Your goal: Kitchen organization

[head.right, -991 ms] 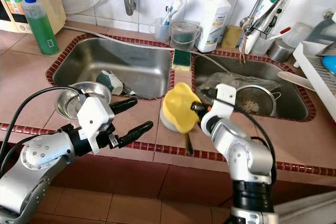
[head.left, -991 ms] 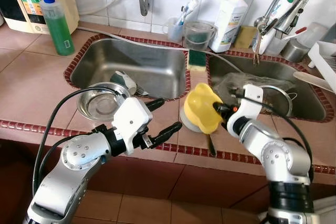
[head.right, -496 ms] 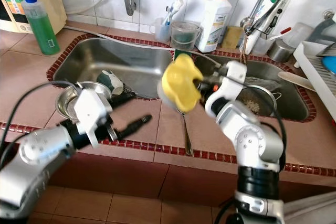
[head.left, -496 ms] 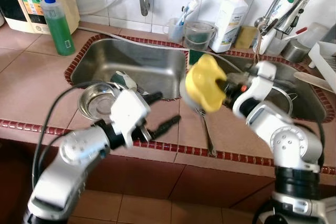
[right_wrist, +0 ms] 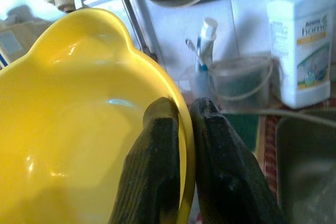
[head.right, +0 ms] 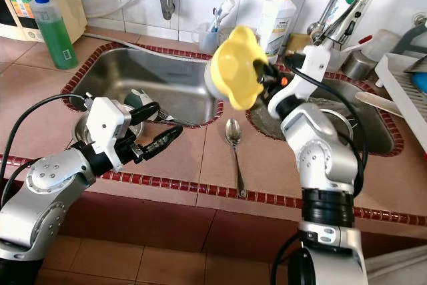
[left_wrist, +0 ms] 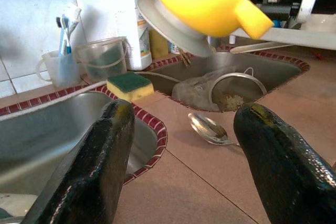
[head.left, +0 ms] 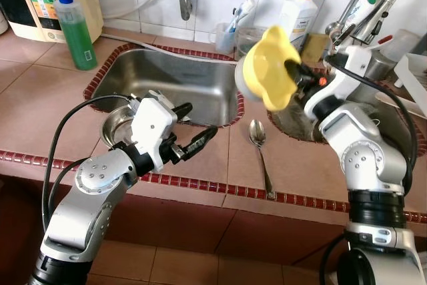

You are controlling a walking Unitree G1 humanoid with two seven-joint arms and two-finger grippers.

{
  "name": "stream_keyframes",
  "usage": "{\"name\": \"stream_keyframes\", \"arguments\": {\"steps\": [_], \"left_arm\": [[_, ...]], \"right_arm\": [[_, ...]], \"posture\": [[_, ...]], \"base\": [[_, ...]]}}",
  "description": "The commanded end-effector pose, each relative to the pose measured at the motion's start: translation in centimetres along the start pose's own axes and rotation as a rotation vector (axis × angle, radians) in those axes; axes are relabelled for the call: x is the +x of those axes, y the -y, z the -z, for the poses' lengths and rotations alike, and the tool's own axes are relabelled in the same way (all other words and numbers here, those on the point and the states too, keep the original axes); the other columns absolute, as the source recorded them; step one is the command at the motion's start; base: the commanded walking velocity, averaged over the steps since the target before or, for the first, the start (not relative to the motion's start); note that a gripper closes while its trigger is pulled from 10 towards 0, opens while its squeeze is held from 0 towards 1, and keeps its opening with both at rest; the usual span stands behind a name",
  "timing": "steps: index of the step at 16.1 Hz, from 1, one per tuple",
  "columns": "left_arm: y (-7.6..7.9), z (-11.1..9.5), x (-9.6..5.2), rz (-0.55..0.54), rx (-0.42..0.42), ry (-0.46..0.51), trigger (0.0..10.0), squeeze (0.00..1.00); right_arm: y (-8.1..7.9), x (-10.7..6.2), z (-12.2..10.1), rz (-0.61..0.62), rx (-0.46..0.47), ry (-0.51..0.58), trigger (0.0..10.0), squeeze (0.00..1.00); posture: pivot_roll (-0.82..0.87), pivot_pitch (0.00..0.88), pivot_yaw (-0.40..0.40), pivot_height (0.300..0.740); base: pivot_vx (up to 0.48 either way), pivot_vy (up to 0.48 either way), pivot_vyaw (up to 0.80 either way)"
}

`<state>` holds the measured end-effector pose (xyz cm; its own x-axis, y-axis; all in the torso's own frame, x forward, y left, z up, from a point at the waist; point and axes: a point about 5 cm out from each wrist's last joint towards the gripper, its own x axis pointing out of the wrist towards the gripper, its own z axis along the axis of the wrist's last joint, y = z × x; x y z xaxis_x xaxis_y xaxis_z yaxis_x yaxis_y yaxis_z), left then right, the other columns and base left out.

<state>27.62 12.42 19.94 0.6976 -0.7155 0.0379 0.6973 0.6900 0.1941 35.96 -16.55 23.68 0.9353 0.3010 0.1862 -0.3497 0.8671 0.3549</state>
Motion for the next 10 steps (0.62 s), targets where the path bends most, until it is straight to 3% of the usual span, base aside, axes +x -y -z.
{"name": "stream_keyframes", "arguments": {"steps": [1,6,10], "left_arm": [[-0.3,-0.8,0.5,-0.003,-0.002,0.02,10.0,0.0],[0.6,-1.7,0.7,0.046,-0.005,0.028,10.0,0.0],[0.2,-2.5,1.3,0.074,0.015,0.026,10.0,0.0]], "right_arm": [[0.0,0.7,-0.7,-0.019,-0.046,0.027,10.0,0.0],[0.9,2.0,-0.8,-0.024,-0.083,0.03,10.0,0.0],[1.5,3.1,-0.5,-0.028,-0.113,0.035,10.0,0.0]], "posture": [[0.0,0.092,-0.091,0.74],[0.01,0.174,-0.09,0.74],[0.04,0.229,-0.091,0.74]], "base": [[0.0,0.0,0.0],[0.0,0.0,0.0],[0.0,0.0,0.0]]}}
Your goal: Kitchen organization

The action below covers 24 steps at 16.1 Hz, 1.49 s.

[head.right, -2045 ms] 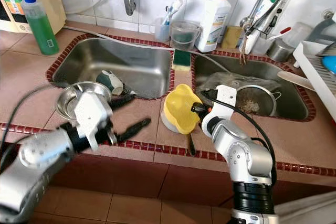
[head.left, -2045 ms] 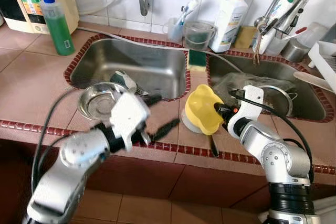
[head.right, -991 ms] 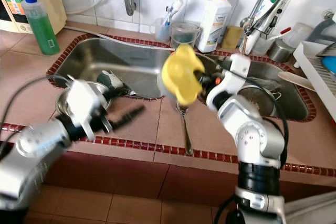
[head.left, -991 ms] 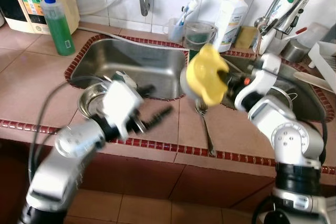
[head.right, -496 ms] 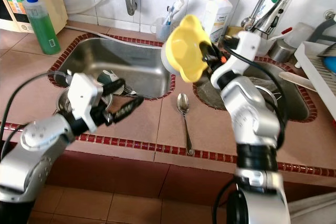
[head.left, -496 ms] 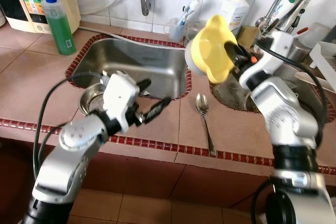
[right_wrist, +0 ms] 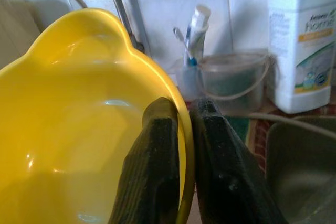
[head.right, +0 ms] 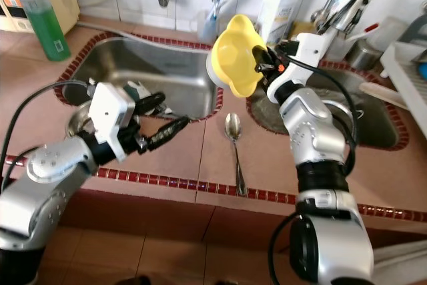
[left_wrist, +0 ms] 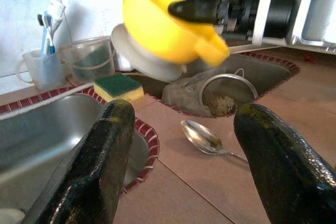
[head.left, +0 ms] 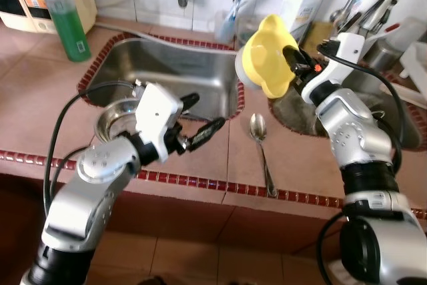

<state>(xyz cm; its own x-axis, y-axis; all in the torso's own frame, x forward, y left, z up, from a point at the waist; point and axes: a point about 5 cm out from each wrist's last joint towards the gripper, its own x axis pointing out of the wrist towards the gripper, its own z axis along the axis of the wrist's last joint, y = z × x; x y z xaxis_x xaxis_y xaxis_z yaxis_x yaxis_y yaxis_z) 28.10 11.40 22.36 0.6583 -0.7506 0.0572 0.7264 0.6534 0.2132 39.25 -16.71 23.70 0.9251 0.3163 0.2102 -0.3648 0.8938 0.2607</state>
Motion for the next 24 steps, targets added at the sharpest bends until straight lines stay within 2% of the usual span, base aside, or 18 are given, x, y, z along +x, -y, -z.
{"name": "stream_keyframes", "arguments": {"steps": [1,5,8,13,17,24], "left_arm": [[0.2,-0.3,0.2,0.032,0.002,-0.002,10.0,0.0],[-0.2,-1.0,0.4,0.027,-0.002,-0.001,10.0,0.0],[0.3,-1.4,0.2,0.067,-0.066,0.005,10.0,0.0],[1.3,-2.5,-0.8,0.116,-0.159,0.024,10.0,0.0],[-0.1,-2.6,-2.1,0.034,-0.243,0.035,10.0,0.0],[-1.7,-2.7,-3.5,-0.076,-0.271,0.022,10.0,0.0]], "right_arm": [[0.3,0.2,-0.6,0.002,-0.03,0.018,10.0,0.0],[0.5,1.1,-0.4,0.001,-0.057,0.002,10.0,0.0],[0.2,2.0,-0.7,-0.019,-0.073,-0.012,10.0,0.0],[-1.3,3.4,-1.7,-0.098,-0.044,-0.008,10.0,0.0],[-2.7,4.2,-1.9,-0.173,-0.019,-0.014,10.0,0.0],[-4.7,5.0,-1.9,-0.274,-0.008,-0.035,10.0,0.0]], "posture": [[0.04,0.238,-0.09,0.74],[0.04,0.284,-0.09,0.74],[0.04,0.317,-0.097,0.74],[0.06,0.334,-0.118,0.74],[0.07,0.336,-0.129,0.74],[0.08,0.344,-0.151,0.74]], "base": [[0.0,0.0,0.0],[0.0,0.0,0.0],[0.0,0.0,0.0],[0.0,0.0,0.0],[0.0,0.0,0.0],[0.0,0.0,0.0]]}}
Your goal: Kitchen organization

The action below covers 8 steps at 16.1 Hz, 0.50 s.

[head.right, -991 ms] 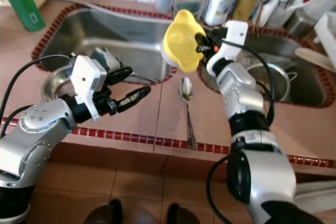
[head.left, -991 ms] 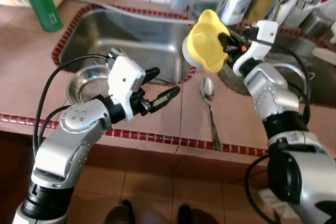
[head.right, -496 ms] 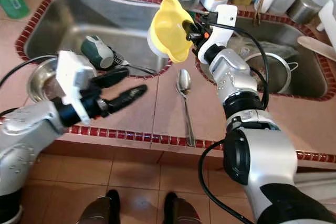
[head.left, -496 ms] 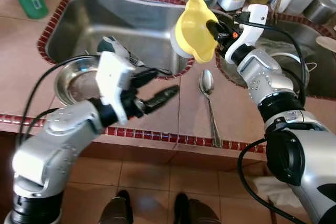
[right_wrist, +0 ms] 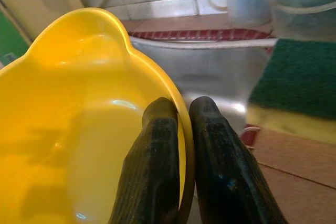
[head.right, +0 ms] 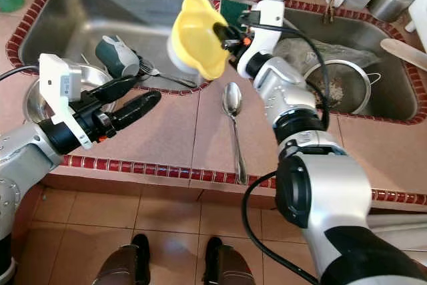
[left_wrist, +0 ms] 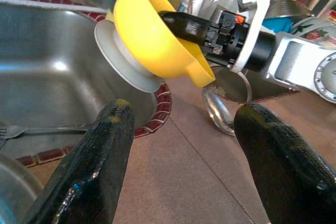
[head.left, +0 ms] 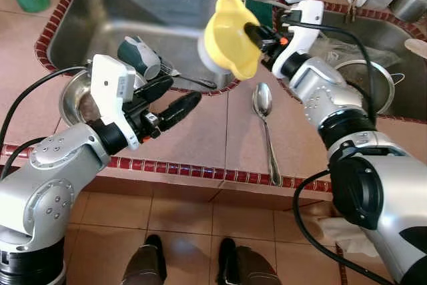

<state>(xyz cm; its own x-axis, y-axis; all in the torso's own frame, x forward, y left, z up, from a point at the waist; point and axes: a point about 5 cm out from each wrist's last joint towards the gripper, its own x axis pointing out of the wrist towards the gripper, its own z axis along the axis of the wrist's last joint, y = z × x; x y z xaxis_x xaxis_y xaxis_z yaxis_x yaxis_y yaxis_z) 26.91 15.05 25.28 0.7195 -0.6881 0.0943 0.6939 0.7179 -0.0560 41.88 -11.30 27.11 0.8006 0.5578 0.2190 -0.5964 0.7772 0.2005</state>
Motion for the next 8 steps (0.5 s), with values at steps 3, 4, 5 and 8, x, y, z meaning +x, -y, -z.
{"name": "stream_keyframes", "arguments": {"steps": [3,4,5,8], "left_arm": [[0.5,0.1,-0.4,0.0,-0.012,-0.009,10.0,0.0],[0.5,0.1,-0.5,-0.003,-0.014,-0.01,10.0,0.0],[0.6,0.0,-0.7,-0.007,-0.015,-0.012,10.0,0.0],[0.8,-0.2,-0.8,-0.014,-0.013,-0.005,10.0,0.0]], "right_arm": [[-0.5,0.4,-0.8,-0.048,0.004,0.015,10.0,0.0],[-0.7,0.5,-0.8,-0.058,0.013,0.014,10.0,0.0],[-0.9,0.7,-0.9,-0.067,0.022,0.012,10.0,0.0],[-1.2,0.9,-1.1,-0.081,0.002,0.007,10.0,0.0]], "posture": [[0.09,0.344,-0.157,0.74],[0.09,0.344,-0.157,0.74],[0.1,0.354,-0.163,0.74],[0.1,0.358,-0.168,0.74]], "base": [[0.0,0.0,0.0],[0.0,0.0,0.0],[0.0,0.0,0.0],[0.0,0.0,0.14]]}}
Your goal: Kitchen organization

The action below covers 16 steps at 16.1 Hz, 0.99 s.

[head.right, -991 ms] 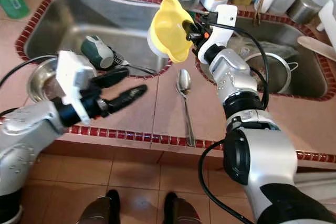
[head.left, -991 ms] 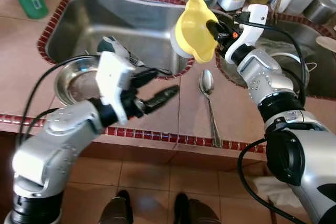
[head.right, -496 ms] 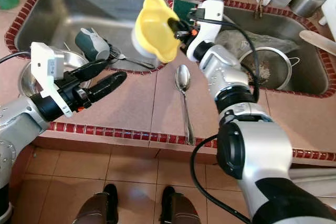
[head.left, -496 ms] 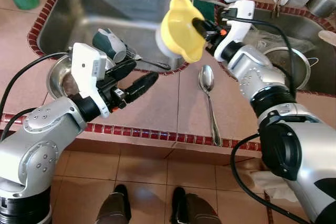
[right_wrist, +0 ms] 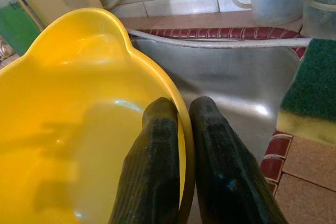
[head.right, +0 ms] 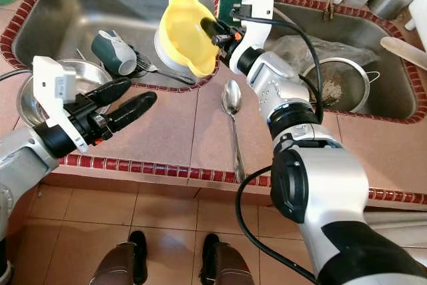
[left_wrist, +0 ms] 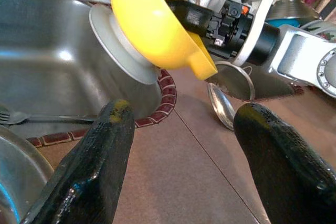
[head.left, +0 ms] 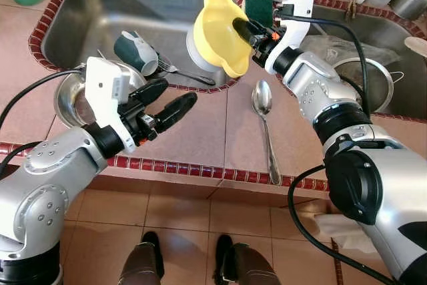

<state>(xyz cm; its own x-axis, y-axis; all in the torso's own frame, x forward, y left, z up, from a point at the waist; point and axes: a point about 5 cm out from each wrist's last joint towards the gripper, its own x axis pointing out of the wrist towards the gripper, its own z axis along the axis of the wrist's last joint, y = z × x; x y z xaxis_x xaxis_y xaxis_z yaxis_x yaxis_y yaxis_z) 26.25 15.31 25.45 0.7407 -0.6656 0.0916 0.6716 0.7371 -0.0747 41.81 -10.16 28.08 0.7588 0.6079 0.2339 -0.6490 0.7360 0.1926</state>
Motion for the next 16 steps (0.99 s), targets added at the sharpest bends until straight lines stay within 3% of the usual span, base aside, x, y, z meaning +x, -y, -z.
{"name": "stream_keyframes", "arguments": {"steps": [1,12,16], "left_arm": [[0.57,-0.05,-0.19,0.016,0.002,-0.003,10.0,0.0],[0.64,-0.43,-0.45,-0.011,0.005,-0.005,10.0,0.0],[1.24,-0.16,-0.48,0.012,0.001,-0.037,10.0,0.0]], "right_arm": [[-0.14,0.18,-0.49,-0.013,-0.01,0.004,10.0,0.0],[0.18,0.12,-0.98,0.014,-0.012,0.005,10.0,0.0],[0.58,-0.04,-1.18,0.051,0.003,0.013,10.0,0.0]], "posture": [[0.1,0.358,-0.168,0.74],[0.1,0.377,-0.165,0.74],[0.1,0.381,-0.164,0.74]], "base": [[0.0,0.0,0.59],[0.0,0.0,0.8],[0.0,0.0,0.21]]}}
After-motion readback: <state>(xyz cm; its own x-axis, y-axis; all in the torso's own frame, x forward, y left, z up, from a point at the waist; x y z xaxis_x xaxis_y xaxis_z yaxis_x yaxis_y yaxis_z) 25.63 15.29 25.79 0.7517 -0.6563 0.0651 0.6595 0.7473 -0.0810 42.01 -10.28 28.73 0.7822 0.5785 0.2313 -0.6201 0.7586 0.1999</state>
